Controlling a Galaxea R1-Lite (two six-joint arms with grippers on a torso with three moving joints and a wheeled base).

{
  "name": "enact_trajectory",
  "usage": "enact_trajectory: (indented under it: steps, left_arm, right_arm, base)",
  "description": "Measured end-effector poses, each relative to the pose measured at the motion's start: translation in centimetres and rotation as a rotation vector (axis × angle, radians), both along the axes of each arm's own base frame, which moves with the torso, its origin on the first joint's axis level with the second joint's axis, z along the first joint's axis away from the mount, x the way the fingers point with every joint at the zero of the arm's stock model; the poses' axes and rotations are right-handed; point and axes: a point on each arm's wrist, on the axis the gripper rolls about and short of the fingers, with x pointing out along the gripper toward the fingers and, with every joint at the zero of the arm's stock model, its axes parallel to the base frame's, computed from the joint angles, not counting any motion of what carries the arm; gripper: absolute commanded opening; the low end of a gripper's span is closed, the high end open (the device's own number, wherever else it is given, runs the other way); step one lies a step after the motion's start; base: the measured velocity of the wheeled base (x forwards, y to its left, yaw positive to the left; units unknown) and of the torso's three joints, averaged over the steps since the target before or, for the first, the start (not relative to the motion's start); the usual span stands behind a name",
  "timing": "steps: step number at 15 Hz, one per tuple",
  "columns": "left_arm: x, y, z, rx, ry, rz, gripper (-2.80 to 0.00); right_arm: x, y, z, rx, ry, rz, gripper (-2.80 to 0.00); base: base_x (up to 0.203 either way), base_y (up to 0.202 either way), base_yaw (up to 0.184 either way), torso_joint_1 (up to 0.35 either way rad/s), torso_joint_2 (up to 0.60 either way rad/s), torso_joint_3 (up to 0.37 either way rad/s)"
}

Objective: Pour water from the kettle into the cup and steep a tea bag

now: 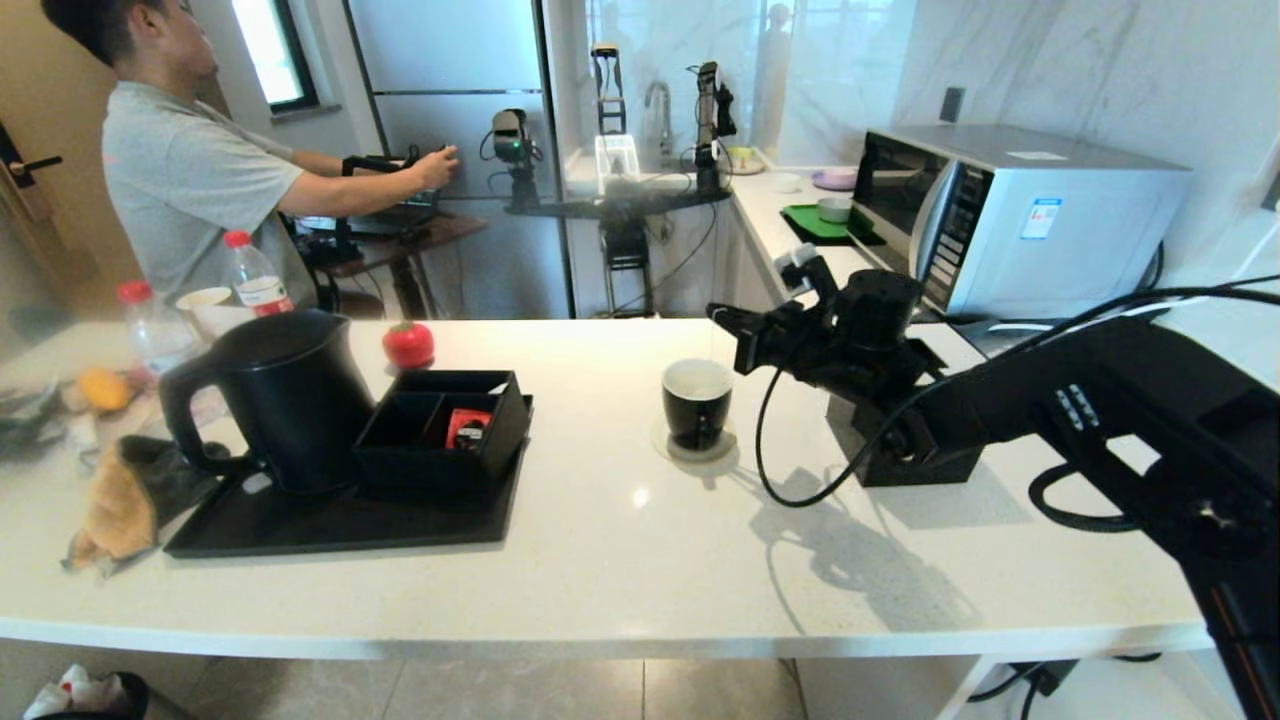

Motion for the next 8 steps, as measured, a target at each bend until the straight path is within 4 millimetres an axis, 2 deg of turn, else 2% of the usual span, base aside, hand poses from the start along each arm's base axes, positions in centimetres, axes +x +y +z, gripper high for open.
enact_trajectory:
  steps: [8]
  left_arm:
    - [0.0,0.0,0.0,0.0,0.0,0.0,-2.8]
  right_arm:
    - [0.7,0.3,5.0,0.033,-0.079,-0.001,-2.8]
  base:
    - [0.0,0.0,0.0,0.0,0.0,0.0]
